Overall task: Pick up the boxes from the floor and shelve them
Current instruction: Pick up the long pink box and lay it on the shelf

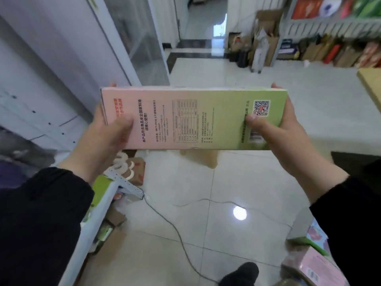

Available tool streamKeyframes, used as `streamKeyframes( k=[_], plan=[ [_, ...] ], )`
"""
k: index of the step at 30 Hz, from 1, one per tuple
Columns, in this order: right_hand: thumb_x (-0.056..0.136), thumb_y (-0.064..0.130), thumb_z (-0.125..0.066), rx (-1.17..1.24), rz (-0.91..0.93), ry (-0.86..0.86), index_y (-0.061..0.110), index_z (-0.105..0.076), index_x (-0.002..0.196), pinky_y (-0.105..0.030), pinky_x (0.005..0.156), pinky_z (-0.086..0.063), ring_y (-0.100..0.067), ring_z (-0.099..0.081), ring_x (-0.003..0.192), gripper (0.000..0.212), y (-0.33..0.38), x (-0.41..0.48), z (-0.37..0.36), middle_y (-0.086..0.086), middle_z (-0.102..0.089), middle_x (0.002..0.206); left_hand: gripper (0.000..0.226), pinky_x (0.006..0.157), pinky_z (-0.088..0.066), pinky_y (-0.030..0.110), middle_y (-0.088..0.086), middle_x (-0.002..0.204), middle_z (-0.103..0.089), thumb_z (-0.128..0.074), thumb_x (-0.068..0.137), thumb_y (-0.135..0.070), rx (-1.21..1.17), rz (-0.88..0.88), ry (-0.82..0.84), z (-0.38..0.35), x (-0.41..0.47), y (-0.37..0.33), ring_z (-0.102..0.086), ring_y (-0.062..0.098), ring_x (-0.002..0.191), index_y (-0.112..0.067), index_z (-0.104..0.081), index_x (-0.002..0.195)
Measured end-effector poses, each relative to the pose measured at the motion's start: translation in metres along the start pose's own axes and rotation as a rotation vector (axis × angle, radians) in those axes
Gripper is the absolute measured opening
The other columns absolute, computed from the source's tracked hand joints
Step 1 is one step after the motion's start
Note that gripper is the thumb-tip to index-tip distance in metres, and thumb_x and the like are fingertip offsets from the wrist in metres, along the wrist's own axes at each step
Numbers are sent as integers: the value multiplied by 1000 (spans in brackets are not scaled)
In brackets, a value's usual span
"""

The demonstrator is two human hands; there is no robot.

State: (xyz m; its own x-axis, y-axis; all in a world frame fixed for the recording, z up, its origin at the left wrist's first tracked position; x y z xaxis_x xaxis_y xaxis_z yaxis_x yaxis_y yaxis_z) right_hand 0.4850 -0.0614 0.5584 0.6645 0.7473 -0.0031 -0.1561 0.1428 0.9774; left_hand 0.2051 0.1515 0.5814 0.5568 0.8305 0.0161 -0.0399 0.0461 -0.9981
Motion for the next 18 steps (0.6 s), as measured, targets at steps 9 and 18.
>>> streamKeyframes(
  k=[9, 18],
  plan=[
    [67, 62, -83, 29, 310, 384, 67, -27, 138, -51, 91, -58, -8, -72, 102, 90, 146, -80, -220, 19, -71, 113, 73, 73, -61, 42, -17, 111, -74, -68, 82, -33, 97, -164, -481, 239, -178, -67, -73, 16, 103, -55, -34, 142],
    [74, 61, -74, -11, 635, 722, 55, -26, 144, -44, 91, -54, -7, -69, 103, 85, 245, -137, -322, 25, -71, 113, 82, 92, -55, 44, -8, 126, -71, -70, 77, -36, 143, -288, -840, 301, -356, -140, -66, 15, 119, -58, -29, 144]
  ],
)
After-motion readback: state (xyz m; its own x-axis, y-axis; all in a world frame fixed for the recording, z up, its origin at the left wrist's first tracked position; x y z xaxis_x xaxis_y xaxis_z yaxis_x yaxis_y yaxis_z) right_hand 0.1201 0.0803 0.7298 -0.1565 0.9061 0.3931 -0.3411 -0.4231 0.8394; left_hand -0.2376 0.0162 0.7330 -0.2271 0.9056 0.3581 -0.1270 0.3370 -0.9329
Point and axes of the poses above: each hand's wrist, its own x-axis towards the middle knuckle, its own z-axis out of the back of the hand, y = z × x, the point moved 2 cm from there along x, towards the middle knuckle
